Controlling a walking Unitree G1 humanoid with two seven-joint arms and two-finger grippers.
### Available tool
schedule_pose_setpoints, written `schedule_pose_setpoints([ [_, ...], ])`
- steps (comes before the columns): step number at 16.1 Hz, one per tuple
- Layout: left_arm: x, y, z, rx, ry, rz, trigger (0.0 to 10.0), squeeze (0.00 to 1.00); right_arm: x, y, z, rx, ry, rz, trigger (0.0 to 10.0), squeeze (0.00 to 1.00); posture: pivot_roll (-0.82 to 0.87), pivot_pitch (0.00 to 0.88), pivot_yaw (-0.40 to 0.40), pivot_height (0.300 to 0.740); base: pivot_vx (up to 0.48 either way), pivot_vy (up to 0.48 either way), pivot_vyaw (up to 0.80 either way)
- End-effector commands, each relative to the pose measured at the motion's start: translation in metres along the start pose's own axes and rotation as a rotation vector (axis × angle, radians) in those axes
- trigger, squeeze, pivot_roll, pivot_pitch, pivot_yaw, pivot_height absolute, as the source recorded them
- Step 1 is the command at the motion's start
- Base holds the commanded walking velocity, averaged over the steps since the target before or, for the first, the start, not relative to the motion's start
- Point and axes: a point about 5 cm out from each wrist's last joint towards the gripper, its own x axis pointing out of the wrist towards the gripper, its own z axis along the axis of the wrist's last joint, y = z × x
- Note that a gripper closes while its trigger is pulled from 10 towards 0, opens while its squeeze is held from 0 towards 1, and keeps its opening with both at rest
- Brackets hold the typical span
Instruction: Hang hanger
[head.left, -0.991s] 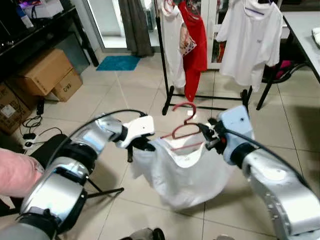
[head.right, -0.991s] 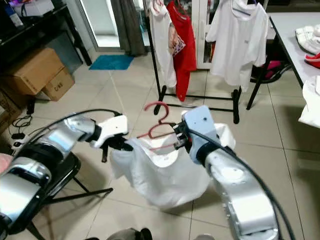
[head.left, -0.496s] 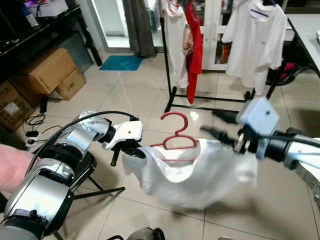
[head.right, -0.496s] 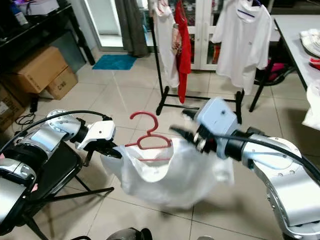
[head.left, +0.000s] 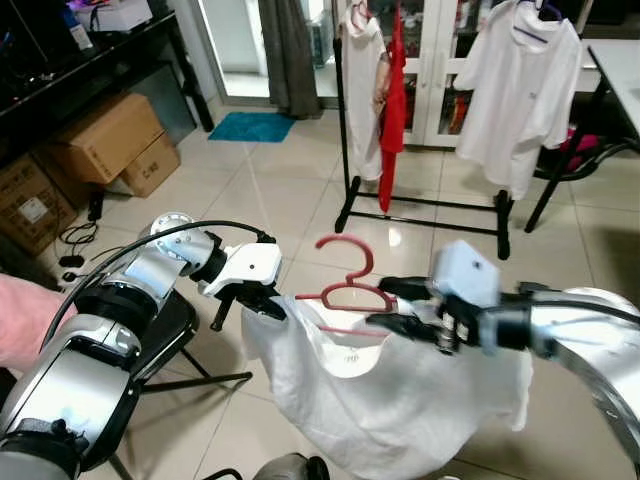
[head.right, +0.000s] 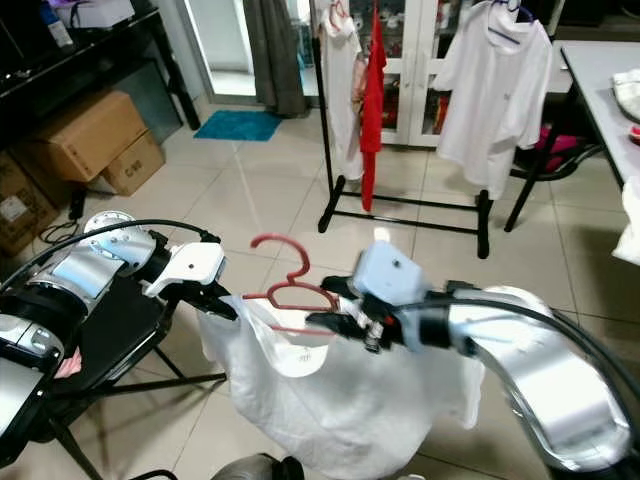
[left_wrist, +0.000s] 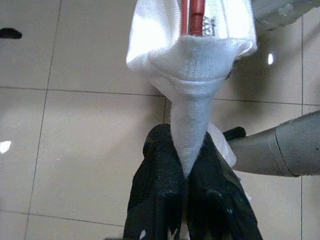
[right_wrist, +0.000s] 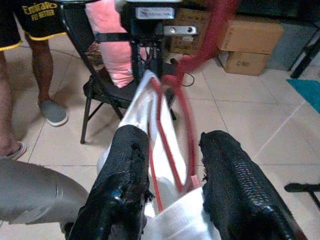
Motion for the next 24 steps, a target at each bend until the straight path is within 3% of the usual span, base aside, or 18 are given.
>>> schedule_pose_setpoints([
  [1, -0.005, 0.001, 0.002, 0.026, 0.006, 0.0, 0.0, 0.0, 0.004, -0.004, 0.002, -0.022, -0.003, -0.019, 3.6, 0.0, -0.12, 0.0, 0.17, 0.74, 0.0, 0.0, 0.0],
  [2, -0.004, 0.001, 0.004, 0.041, 0.007, -0.01, 0.0, 0.0, 0.008, -0.006, -0.001, -0.034, 0.011, -0.026, 1.6, 0.0, -0.12, 0.0, 0.171, 0.74, 0.0, 0.0, 0.0],
  [4, -0.004, 0.002, 0.005, 0.05, 0.01, -0.011, 0.0, 0.0, 0.011, -0.005, -0.003, -0.035, 0.022, -0.016, 0.0, 0.0, -0.12, 0.0, 0.169, 0.74, 0.0, 0.0, 0.0],
  [14, -0.01, 0.008, 0.006, 0.041, -0.001, 0.063, 0.0, 0.0, 0.015, 0.002, -0.008, -0.012, 0.018, 0.036, 0.0, 0.0, -0.12, 0.0, 0.161, 0.74, 0.0, 0.0, 0.0],
  [15, -0.011, 0.011, 0.006, 0.047, -0.016, 0.122, 0.0, 0.0, 0.016, 0.003, -0.008, -0.007, 0.012, 0.039, 0.0, 0.0, -0.12, 0.0, 0.159, 0.74, 0.0, 0.0, 0.0],
  [16, -0.012, 0.015, 0.008, 0.052, -0.033, 0.19, 9.2, 0.0, 0.016, 0.004, -0.008, -0.004, 0.009, 0.041, 0.0, 0.0, -0.12, 0.0, 0.158, 0.74, 0.0, 0.0, 0.0],
  [17, -0.013, 0.014, 0.011, 0.032, -0.1, 0.164, 10.0, 0.61, 0.016, 0.004, -0.008, 0.001, 0.01, 0.04, 0.0, 0.0, -0.12, 0.0, 0.158, 0.74, 0.0, 0.0, 0.0],
  [18, -0.014, 0.013, 0.014, 0.035, -0.151, 0.14, 10.0, 1.0, 0.016, 0.004, -0.009, 0.004, 0.012, 0.035, 0.0, 0.0, -0.12, 0.0, 0.157, 0.74, 0.0, 0.0, 0.0],
  [24, -0.022, 0.01, 0.02, 0.044, -0.244, 0.112, 10.0, 1.0, 0.02, 0.009, -0.018, 0.079, 0.024, 0.023, 0.0, 0.0, -0.11, 0.0, 0.148, 0.74, 0.0, 0.0, 0.0],
])
